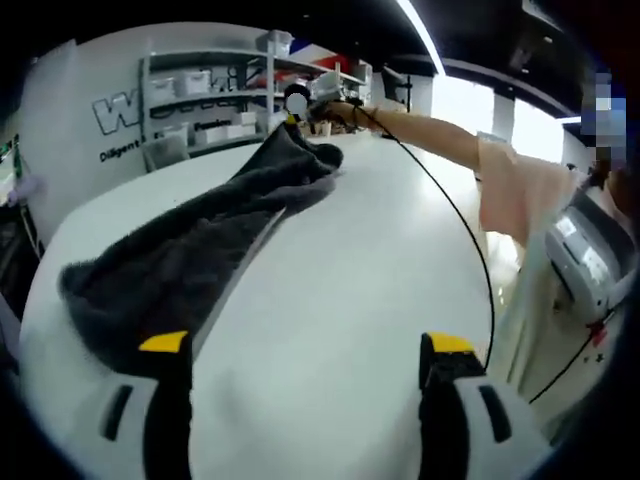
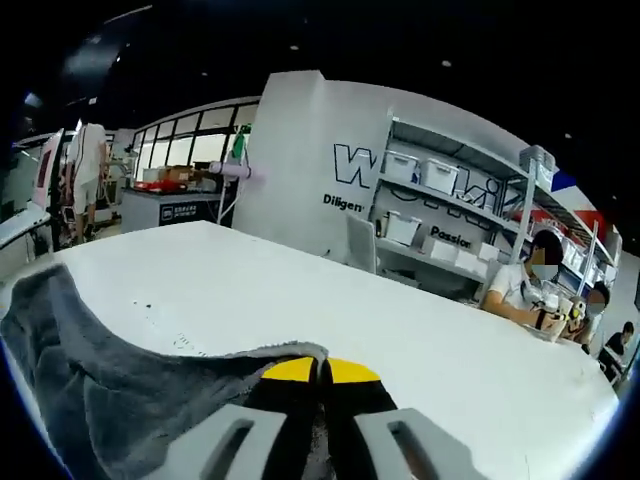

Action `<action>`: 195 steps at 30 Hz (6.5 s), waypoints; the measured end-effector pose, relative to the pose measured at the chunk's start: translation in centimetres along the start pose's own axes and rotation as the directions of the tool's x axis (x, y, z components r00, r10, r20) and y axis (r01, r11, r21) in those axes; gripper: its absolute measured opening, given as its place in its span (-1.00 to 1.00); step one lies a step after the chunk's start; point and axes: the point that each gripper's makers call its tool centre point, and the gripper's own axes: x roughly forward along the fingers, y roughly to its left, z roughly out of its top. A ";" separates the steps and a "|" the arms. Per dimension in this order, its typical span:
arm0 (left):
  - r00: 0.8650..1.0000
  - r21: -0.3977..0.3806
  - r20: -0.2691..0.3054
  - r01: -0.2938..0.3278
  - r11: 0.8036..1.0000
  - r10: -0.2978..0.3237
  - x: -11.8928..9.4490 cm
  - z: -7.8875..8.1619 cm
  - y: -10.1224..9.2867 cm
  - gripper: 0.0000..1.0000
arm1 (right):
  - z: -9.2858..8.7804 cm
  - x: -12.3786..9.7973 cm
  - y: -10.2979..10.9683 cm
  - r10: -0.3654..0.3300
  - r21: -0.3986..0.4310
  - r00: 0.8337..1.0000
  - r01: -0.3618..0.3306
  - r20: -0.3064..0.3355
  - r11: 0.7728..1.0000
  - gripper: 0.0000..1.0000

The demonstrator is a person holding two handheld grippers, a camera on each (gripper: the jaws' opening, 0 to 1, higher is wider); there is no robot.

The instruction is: Fold the towel on the table until its edges align and the towel forms a compact rectangular stack.

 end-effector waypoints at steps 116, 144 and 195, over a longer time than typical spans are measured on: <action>0.965 0.018 0.009 0.260 0.965 -0.260 17.8 10.8 -0.6 0.90 | -16.3 -34.9 14.7 0.489 -0.068 0.871 -0.486 0.039 0.871 0.94; 0.994 -0.076 0.111 0.017 0.997 -0.008 20.0 10.6 6.4 -0.75 | -16.2 -34.8 14.3 0.483 -0.075 0.874 -0.479 0.057 0.875 0.78; 0.866 -0.012 -0.146 0.482 0.876 -0.478 4.7 -0.8 -6.7 -0.83 | -15.8 -34.0 17.8 0.545 -0.130 0.839 -0.540 0.002 0.832 0.73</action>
